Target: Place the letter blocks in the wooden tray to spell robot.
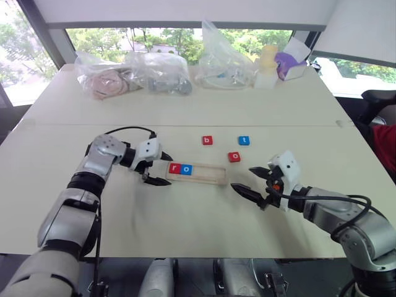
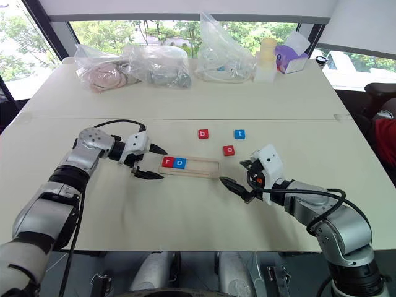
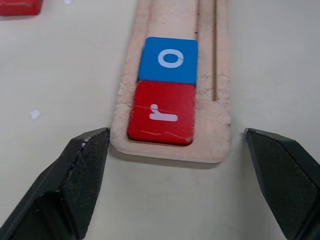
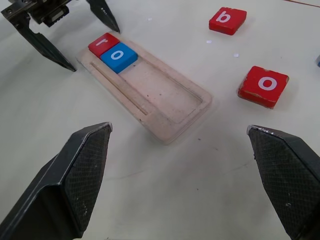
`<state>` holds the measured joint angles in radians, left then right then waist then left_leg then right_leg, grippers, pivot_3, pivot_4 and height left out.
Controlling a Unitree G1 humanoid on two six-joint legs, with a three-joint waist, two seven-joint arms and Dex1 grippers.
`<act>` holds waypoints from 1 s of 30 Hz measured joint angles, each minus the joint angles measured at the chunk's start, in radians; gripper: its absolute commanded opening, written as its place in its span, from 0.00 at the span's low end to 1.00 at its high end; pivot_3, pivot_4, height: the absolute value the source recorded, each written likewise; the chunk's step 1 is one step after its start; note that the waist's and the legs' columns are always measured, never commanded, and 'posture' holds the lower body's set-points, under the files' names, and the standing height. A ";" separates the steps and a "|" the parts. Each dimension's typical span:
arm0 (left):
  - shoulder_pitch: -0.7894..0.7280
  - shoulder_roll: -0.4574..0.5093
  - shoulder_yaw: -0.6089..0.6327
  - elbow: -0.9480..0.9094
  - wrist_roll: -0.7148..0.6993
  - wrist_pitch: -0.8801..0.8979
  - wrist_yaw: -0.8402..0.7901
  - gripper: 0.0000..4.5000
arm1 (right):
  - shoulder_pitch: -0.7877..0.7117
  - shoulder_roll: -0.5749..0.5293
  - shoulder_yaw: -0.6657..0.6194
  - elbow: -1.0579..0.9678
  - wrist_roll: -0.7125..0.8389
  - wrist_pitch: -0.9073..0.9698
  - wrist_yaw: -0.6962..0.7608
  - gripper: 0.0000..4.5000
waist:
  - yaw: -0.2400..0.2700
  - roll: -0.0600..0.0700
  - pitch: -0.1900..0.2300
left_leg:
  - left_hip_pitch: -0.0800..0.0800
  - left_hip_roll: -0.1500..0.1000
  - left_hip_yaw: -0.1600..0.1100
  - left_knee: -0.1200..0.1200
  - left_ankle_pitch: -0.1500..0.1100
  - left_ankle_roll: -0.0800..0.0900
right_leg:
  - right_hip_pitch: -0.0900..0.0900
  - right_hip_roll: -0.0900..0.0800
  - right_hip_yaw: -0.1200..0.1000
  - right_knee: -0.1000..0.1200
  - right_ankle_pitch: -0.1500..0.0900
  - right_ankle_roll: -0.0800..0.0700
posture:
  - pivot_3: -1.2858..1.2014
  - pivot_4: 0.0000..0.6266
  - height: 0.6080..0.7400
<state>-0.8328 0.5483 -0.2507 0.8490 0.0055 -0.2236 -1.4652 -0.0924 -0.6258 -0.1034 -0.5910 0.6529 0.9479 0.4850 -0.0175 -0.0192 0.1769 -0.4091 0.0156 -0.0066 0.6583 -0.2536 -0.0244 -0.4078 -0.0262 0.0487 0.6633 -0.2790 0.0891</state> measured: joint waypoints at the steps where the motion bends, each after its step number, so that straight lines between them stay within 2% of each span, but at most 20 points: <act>1: 0.012 0.003 0.002 -0.019 -0.004 0.012 -0.001 1.00 | -0.007 0.000 0.001 0.007 -0.001 0.000 0.003 1.00 | 0.000 0.000 0.000 | 0.000 0.000 0.000 0.000 0.000 0.000 | 0.000 0.000 0.000 0.000 0.000 0.000 | 0.52 0.24 0.96; 7: 0.077 0.025 0.012 -0.144 -0.036 0.103 -0.009 1.00 | -0.054 0.003 0.019 0.052 -0.014 -0.013 0.012 1.00 | 0.000 0.000 0.000 | 0.000 0.001 0.000 0.000 0.000 0.000 | 0.000 0.000 0.000 0.000 0.000 0.000 | 0.52 0.24 0.96; 13: 0.082 0.040 0.032 -0.136 -0.037 0.102 0.054 1.00 | -0.121 0.025 0.051 0.112 -0.042 -0.040 0.014 1.00 | 0.000 0.000 0.000 | 0.000 0.000 0.000 0.000 0.000 0.000 | -0.001 0.000 0.000 0.000 0.000 0.000 | 0.52 0.24 0.96; 19: 0.080 0.125 0.042 -0.147 -0.038 0.121 0.035 1.00 | -0.187 0.058 0.080 0.171 -0.060 -0.034 0.004 1.00 | -0.005 -0.001 0.001 | 0.000 0.001 0.001 0.000 0.000 0.000 | -0.002 0.000 0.000 0.000 0.000 0.000 | 0.52 0.24 0.96; 22: 0.137 0.245 0.053 -0.288 -0.073 0.247 -0.054 1.00 | -0.307 0.169 0.068 0.246 -0.056 0.020 -0.086 1.00 | -0.027 -0.002 0.002 | 0.000 0.002 0.001 0.000 0.000 0.000 | -0.003 0.001 0.001 0.002 0.000 -0.001 | 0.52 0.24 0.96; 23: 0.185 0.305 0.067 -0.390 -0.118 0.336 -0.091 1.00 | -0.361 0.233 0.048 0.286 -0.050 0.050 -0.135 1.00 | -0.037 -0.002 0.002 | 0.000 0.003 0.001 -0.001 0.000 0.000 | -0.004 0.001 0.001 0.003 0.000 -0.001 | 0.52 0.24 0.96; 25: 0.248 0.385 0.098 -0.548 -0.202 0.472 -0.129 1.00 | -0.426 0.277 0.059 0.344 -0.069 0.073 -0.188 1.00 | -0.035 -0.001 0.002 | 0.000 0.003 0.001 -0.002 0.000 0.000 | -0.004 0.000 0.001 0.003 0.000 -0.002 | 0.52 0.24 0.96; 27: 0.291 0.427 0.159 -0.651 -0.272 0.591 -0.121 1.00 | -0.481 0.303 0.107 0.426 -0.127 0.066 -0.218 1.00 | -0.028 -0.001 0.003 | 0.000 0.002 0.001 -0.004 0.000 0.000 | -0.005 -0.001 0.001 0.003 0.000 -0.002 | 0.52 0.24 0.96; 30: 0.284 0.420 0.270 -0.738 -0.364 0.748 -0.019 1.00 | -0.554 0.360 0.199 0.590 -0.228 0.002 -0.240 1.00 | -0.022 -0.002 0.003 | -0.001 0.001 0.001 -0.004 0.000 0.000 | -0.005 -0.001 0.001 0.002 0.000 -0.001 | 0.52 0.24 0.96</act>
<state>-0.5489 0.9679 0.0197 0.1112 -0.3585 0.5246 -1.4837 -0.6468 -0.2659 0.0959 -0.0010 0.4248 0.9498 0.2448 -0.0399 -0.0212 0.1799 -0.4098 0.0164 -0.0061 0.6544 -0.2534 -0.0248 -0.4124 -0.0272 0.0493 0.6654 -0.2788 0.0881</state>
